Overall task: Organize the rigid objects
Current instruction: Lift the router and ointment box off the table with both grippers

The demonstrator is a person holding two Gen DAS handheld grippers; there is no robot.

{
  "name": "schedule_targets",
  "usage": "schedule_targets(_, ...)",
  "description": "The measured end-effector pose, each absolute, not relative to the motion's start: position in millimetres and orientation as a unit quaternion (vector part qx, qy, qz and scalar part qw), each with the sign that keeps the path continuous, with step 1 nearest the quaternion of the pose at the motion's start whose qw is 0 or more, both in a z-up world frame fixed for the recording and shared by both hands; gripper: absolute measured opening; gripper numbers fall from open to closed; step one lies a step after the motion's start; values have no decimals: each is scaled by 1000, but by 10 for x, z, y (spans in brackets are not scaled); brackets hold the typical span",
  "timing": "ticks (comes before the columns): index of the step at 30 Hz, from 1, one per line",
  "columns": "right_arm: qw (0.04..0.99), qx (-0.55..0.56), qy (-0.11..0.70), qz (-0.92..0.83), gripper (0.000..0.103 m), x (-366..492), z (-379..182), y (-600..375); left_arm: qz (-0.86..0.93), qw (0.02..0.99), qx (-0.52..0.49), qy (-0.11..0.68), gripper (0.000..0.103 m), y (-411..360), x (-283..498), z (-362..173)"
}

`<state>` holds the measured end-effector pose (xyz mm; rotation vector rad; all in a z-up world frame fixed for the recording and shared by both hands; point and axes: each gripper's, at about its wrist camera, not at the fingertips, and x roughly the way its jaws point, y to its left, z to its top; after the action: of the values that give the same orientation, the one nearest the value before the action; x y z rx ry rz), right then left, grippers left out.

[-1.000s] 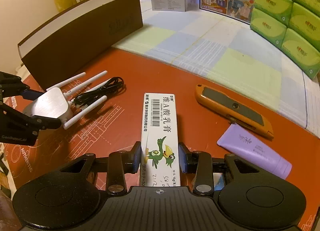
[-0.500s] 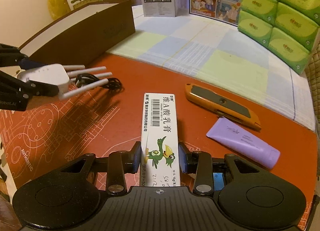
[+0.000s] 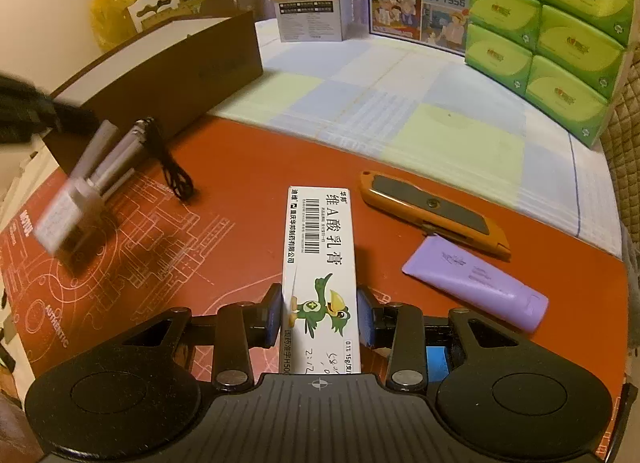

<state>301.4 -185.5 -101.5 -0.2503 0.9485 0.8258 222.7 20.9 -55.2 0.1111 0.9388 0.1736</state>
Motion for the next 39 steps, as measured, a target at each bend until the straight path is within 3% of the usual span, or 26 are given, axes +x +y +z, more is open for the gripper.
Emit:
schedule_targets(2,800,-116,443,387,35,2999,-1015,-1863,92,880,43,464,26,231,2141,-644)
schedule_targets(4,798,-112,449,386,35,2997,-1033,-1880,104,876,33,469,28,249,2039,-681)
schedule_targets(8,793,-111,462,382,35,3033,-1089,-1891,122,868,12,481,45,312,1849,-756)
schedule_targets(12,787,-115,467,386,35,3058,-1124,-1863,125,858,2,499,52,386,1750,-877)
schedule_targets(14,785,-118,467,390,35,3067,-1139,-1834,128,851,8,510,62,406,1741,-961)
schedule_targets(24,785,-113,474,384,35,3108,-1162,-1835,143,829,64,537,67,88,1975,-1215)
schedule_targets(28,785,-104,478,380,35,3130,-1161,-1867,164,814,103,548,63,37,2037,-1467)
schedule_targets(39,785,-106,474,385,35,3070,-1119,-1876,134,834,76,530,60,155,2032,-1320)
